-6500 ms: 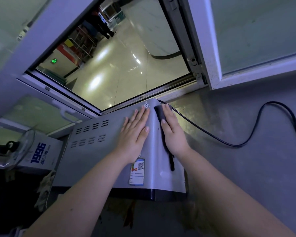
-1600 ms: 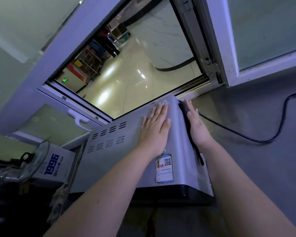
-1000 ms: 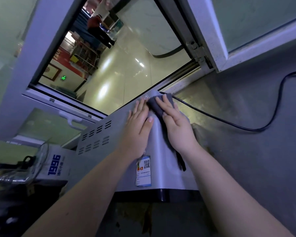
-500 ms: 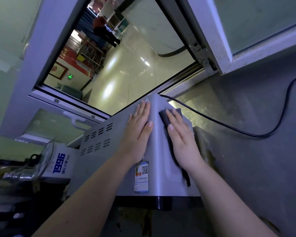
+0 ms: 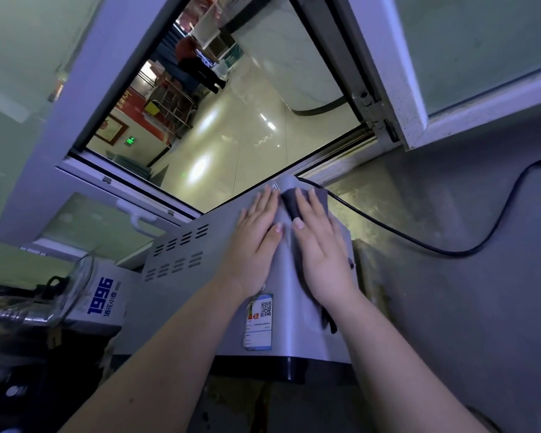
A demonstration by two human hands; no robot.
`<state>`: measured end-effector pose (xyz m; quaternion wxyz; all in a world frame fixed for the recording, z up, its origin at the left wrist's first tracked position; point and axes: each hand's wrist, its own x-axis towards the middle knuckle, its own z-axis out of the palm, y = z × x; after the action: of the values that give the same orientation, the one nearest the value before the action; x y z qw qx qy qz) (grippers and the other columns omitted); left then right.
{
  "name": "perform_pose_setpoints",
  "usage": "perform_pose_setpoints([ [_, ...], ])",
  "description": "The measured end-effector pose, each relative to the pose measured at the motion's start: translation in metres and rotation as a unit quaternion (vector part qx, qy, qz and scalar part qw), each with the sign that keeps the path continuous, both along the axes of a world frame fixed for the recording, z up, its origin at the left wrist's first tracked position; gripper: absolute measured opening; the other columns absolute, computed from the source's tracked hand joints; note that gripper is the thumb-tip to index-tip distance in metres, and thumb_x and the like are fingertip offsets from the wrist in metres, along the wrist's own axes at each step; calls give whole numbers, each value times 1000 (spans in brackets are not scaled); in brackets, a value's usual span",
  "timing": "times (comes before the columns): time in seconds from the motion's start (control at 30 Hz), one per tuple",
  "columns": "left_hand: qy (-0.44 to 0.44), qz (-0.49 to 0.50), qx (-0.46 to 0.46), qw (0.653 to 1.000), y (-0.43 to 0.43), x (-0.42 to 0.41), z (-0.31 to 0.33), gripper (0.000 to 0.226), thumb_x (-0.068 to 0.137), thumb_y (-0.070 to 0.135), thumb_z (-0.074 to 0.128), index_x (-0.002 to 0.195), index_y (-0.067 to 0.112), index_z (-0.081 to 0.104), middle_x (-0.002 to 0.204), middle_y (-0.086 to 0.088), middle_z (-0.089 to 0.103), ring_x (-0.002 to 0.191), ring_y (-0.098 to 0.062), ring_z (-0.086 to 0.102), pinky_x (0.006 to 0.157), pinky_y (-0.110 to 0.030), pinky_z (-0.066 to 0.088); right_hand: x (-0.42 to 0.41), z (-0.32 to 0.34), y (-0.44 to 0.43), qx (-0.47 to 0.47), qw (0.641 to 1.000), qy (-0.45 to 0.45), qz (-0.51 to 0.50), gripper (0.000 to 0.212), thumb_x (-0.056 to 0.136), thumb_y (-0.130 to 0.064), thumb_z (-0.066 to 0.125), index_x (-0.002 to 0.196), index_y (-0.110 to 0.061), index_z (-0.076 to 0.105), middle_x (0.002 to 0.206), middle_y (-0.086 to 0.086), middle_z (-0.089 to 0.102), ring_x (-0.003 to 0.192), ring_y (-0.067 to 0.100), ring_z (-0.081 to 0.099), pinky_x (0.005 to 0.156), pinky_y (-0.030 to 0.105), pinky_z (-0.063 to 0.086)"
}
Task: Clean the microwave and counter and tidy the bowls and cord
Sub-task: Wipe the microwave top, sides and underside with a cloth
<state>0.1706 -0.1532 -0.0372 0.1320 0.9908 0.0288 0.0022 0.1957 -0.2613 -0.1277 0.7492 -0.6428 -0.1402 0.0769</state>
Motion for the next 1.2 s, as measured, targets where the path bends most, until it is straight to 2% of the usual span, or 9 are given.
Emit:
perform_pose_setpoints([
  [0.1, -15, 14, -7, 1000, -1, 0, -1, 59, 97, 37, 28, 153, 21, 20, 161, 6, 9, 147, -4, 0, 121, -43, 2, 7, 5, 4, 15, 998, -55, -13, 46, 92, -61, 16, 137, -61, 26, 157, -24, 17, 148, 7, 8, 120, 40, 5],
  [0.2, -19, 41, 4, 999, -4, -3, -1, 60, 96, 32, 28, 153, 22, 12, 159, 11, 4, 146, 1, -5, 121, -35, -5, 37, -30, 15, 41, 997, 57, -23, 58, 88, -58, 17, 144, -49, 27, 157, -19, 20, 146, 2, 8, 121, 43, 7],
  [0.3, -5, 34, -3, 999, -3, -3, 0, 55, 101, 28, 27, 154, 28, 10, 160, 13, 2, 145, 3, -9, 120, -38, -8, 43, -69, 11, 11, 980, 199, -2, 63, 78, -65, 17, 140, -58, 26, 156, -24, 21, 148, 17, 10, 119, 48, 8],
  [0.4, 18, 20, 12, 1000, -2, -3, 1, 52, 105, 29, 24, 153, 33, 6, 161, 16, -2, 144, 4, -12, 120, -39, -10, 22, -92, 2, 8, 977, 214, 16, 51, 88, -55, 18, 137, -56, 32, 156, -23, 20, 148, 12, 5, 119, 47, 6],
  [0.5, 26, 18, 33, 999, -3, -2, 2, 55, 100, 39, 18, 153, 34, 3, 160, 17, -4, 144, 3, -12, 120, -39, -9, 5, -83, -3, 9, 972, 236, 13, 63, 81, -72, 22, 142, -59, 20, 154, -32, 14, 148, 9, 1, 119, 50, 3],
  [0.57, 28, 21, 35, 999, -3, -2, 2, 57, 98, 40, 17, 153, 34, 4, 160, 18, -3, 145, 3, -11, 120, -39, -9, -7, -61, -6, 5, 982, 189, -3, 70, 79, -76, 23, 145, -54, 22, 155, -31, 14, 147, 5, 3, 120, 47, 4],
  [0.8, 11, 30, -5, 999, -1, -1, -1, 57, 97, 35, 24, 153, 32, 13, 160, 16, 5, 145, 3, -4, 120, -38, -7, -14, -7, -3, 24, 999, -40, -19, 47, 93, -66, 11, 138, -59, 19, 158, -19, 17, 147, 4, 5, 121, 40, 5],
  [1.0, 18, 32, 9, 999, -4, -1, 1, 57, 98, 35, 22, 153, 34, 10, 160, 17, 3, 145, 4, -6, 120, -39, -7, 39, -81, 12, -33, 991, 128, -5, 76, 79, -81, 10, 146, -48, 25, 156, -23, 21, 149, 14, 4, 119, 50, 7],
  [1.2, 24, 32, 13, 999, -3, -1, 1, 57, 98, 36, 21, 154, 34, 9, 160, 18, 1, 145, 3, -6, 121, -40, -6, -21, -57, -8, -32, 996, 87, -12, 68, 84, -77, 16, 147, -51, 18, 157, -27, 14, 148, 9, 5, 120, 47, 6],
])
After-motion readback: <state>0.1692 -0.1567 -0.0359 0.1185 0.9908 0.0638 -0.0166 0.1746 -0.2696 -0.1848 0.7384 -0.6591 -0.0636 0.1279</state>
